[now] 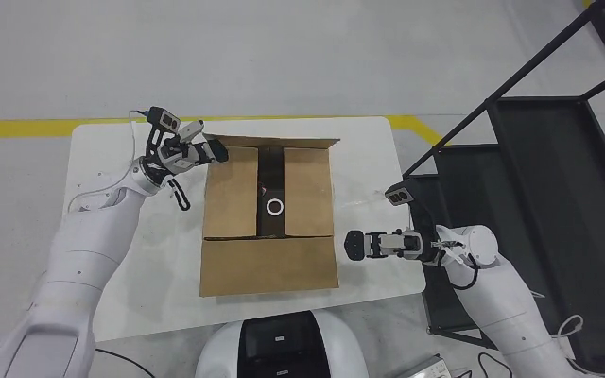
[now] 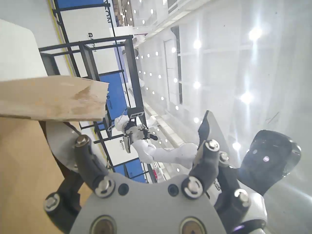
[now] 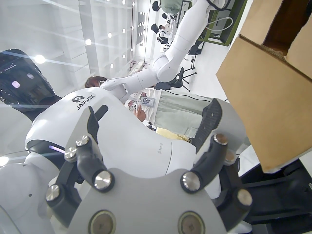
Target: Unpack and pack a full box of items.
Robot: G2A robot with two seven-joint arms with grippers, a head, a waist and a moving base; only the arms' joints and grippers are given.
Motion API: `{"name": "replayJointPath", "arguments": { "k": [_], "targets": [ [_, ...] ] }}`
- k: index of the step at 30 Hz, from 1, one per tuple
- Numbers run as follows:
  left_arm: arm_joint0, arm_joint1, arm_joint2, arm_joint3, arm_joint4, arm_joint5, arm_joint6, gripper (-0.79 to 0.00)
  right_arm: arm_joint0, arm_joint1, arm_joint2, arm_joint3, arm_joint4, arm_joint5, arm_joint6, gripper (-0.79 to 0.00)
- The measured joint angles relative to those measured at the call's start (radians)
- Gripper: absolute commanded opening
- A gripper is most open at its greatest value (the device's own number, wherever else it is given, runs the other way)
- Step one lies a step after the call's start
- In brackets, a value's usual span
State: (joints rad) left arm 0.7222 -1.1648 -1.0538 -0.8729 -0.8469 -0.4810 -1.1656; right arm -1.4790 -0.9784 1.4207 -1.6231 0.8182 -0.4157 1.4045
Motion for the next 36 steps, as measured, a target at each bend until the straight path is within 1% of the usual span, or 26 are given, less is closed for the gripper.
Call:
{"name": "replayJointPath", "arguments": {
  "k": [3,7,12,16,21,25,27,31,36],
  "targets": [
    [-0.052,-0.028,0.030,0.068,-0.032,-0.027,0.031,0.000,0.000,0.000,0.001,0.002,-0.005,-0.003,-0.003,0.000],
    [-0.118,-0.060,0.065,0.170,-0.035,-0.060,0.055,0.000,-0.001,-0.001,0.003,0.007,-0.003,-0.010,-0.010,0.000],
    [-0.188,-0.100,0.117,0.302,0.034,-0.106,0.128,0.000,-0.003,-0.002,0.003,0.013,-0.005,-0.019,-0.019,0.000],
    [-0.217,-0.129,0.143,0.377,0.063,-0.134,0.195,0.000,-0.005,-0.003,0.003,0.015,-0.004,-0.031,-0.031,0.000],
    [-0.239,-0.160,0.153,0.477,0.054,-0.115,0.245,0.000,-0.013,-0.003,0.012,0.017,0.001,-0.049,-0.049,0.000],
    [-0.257,-0.175,0.165,0.543,0.095,-0.117,0.290,0.000,-0.022,-0.004,0.019,0.016,0.002,-0.057,-0.057,0.000],
    [-0.265,-0.181,0.178,0.570,0.140,-0.123,0.336,0.000,-0.025,-0.004,0.020,0.015,0.002,-0.059,-0.059,0.000],
    [-0.273,-0.190,0.195,0.600,0.213,-0.130,0.416,0.000,-0.027,-0.004,0.022,0.014,0.003,-0.063,-0.063,0.000],
    [-0.279,-0.196,0.207,0.619,0.280,-0.113,0.456,0.000,-0.022,-0.005,0.018,0.015,0.003,-0.061,-0.061,0.000]
  ]
}}
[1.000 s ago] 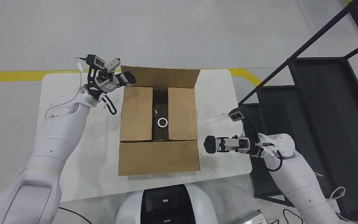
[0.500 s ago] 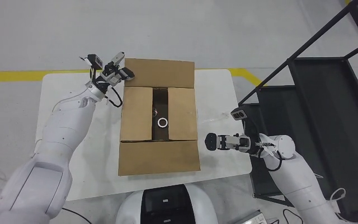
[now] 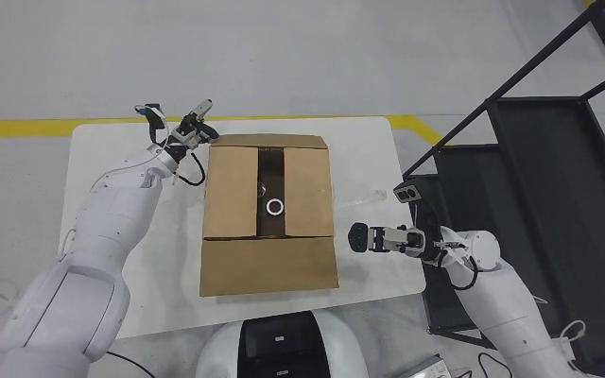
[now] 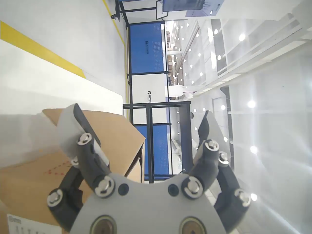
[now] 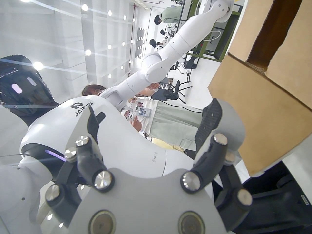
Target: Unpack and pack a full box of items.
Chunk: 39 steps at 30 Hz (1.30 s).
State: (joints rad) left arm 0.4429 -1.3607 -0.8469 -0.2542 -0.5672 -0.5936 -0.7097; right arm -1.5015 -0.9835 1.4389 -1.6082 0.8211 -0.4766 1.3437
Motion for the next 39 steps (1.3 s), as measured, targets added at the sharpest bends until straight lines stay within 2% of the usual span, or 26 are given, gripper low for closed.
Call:
{"name": "replayJointPath", "arguments": {
  "k": [5,11,15,20,26,30,35,39],
  "targets": [
    [-0.006,0.001,-0.002,0.007,0.033,-0.002,-0.012,0.000,0.011,-0.001,-0.007,0.004,0.000,0.004,0.004,0.000],
    [-0.010,0.022,-0.071,-0.008,-0.055,-0.099,-0.067,0.000,0.042,-0.005,-0.022,0.017,-0.018,-0.007,-0.007,0.000],
    [0.001,0.055,-0.132,-0.028,-0.126,-0.164,-0.190,0.000,0.082,-0.011,-0.042,0.052,-0.030,-0.030,-0.031,0.000],
    [0.042,0.114,-0.195,-0.083,-0.160,-0.155,-0.371,0.000,0.154,-0.025,-0.090,0.105,-0.068,-0.022,-0.114,0.000],
    [0.188,0.220,-0.306,-0.333,-0.149,-0.021,-0.497,0.000,0.242,-0.048,-0.181,0.122,-0.153,0.014,-0.248,0.000],
    [0.335,0.292,-0.428,-0.550,-0.156,0.057,-0.575,0.000,0.297,-0.066,-0.255,0.136,-0.207,0.080,-0.340,0.000],
    [0.492,0.341,-0.554,-0.766,-0.205,0.130,-0.647,0.000,0.364,-0.087,-0.363,0.141,-0.315,0.204,-0.375,0.000],
    [0.589,0.359,-0.620,-0.892,-0.241,0.159,-0.676,0.000,0.400,-0.107,-0.438,0.163,-0.385,0.214,-0.442,0.000]
  ]
}}
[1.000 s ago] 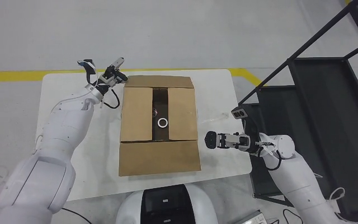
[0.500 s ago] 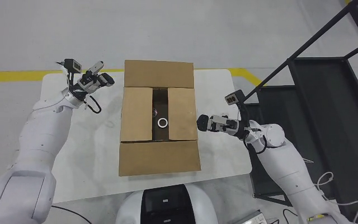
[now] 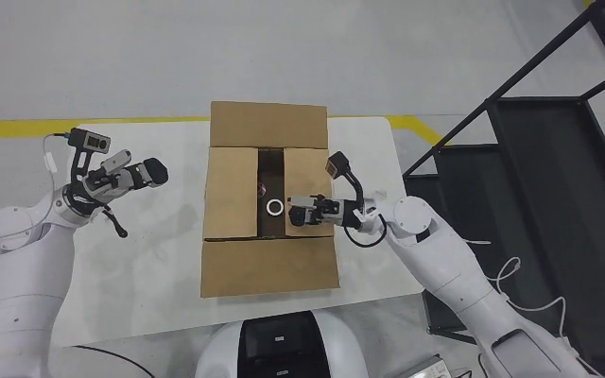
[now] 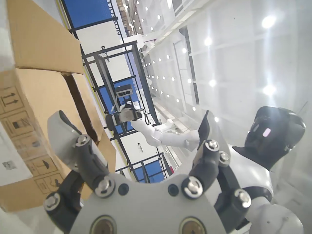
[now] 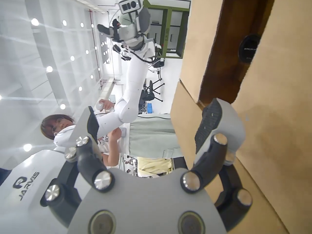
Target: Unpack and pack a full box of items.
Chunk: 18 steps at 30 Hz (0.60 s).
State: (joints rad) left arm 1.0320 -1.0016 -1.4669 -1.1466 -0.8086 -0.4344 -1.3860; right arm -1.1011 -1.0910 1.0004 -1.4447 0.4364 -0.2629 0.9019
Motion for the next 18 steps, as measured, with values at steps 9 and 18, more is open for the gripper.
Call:
{"name": "replayJointPath", "arguments": {
  "k": [9,18],
  "targets": [
    [0.008,0.001,-0.004,-0.010,-0.005,0.002,-0.002,0.000,0.004,-0.002,-0.007,0.003,-0.008,-0.003,-0.010,0.000],
    [0.008,0.001,-0.004,-0.010,-0.005,0.002,-0.002,0.000,0.004,-0.002,-0.007,0.003,-0.008,-0.003,-0.010,0.000]
  ]
}}
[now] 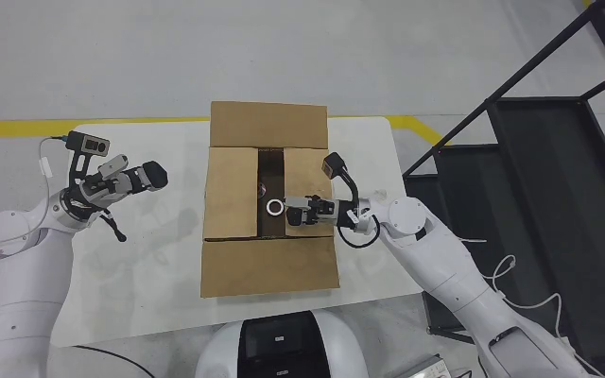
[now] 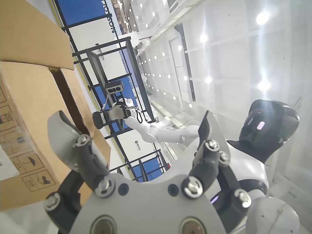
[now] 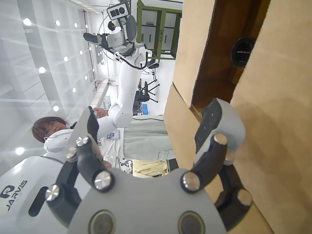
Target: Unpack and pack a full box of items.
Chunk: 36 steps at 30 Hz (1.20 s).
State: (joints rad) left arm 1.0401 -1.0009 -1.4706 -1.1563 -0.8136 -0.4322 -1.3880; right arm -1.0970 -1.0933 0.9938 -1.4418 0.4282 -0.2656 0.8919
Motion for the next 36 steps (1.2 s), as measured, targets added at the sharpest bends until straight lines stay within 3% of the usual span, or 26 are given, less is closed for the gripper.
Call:
{"name": "replayJointPath", "arguments": {
  "k": [4,8,14,21,29,36],
  "targets": [
    [0.001,0.000,0.000,-0.005,0.004,0.000,0.005,0.000,0.002,-0.002,-0.006,-0.006,-0.002,0.004,0.000,0.000],
    [0.021,0.003,-0.005,-0.065,0.064,0.002,0.063,0.000,0.053,-0.024,-0.083,-0.042,-0.041,0.053,0.006,0.000],
    [0.049,0.006,-0.011,-0.119,0.087,0.012,0.092,0.000,0.155,-0.072,-0.211,0.035,-0.093,0.103,-0.021,0.000],
    [0.069,0.010,-0.024,-0.139,0.116,0.013,0.116,0.000,0.225,-0.121,-0.288,0.130,-0.101,0.075,-0.070,0.000],
    [0.072,0.012,-0.036,-0.148,0.139,0.013,0.157,0.000,0.259,-0.147,-0.295,0.137,-0.078,0.030,-0.067,0.000],
    [0.072,0.012,-0.031,-0.151,0.141,0.015,0.161,0.000,0.242,-0.138,-0.260,0.128,-0.141,0.090,-0.087,0.000]
  ]
}}
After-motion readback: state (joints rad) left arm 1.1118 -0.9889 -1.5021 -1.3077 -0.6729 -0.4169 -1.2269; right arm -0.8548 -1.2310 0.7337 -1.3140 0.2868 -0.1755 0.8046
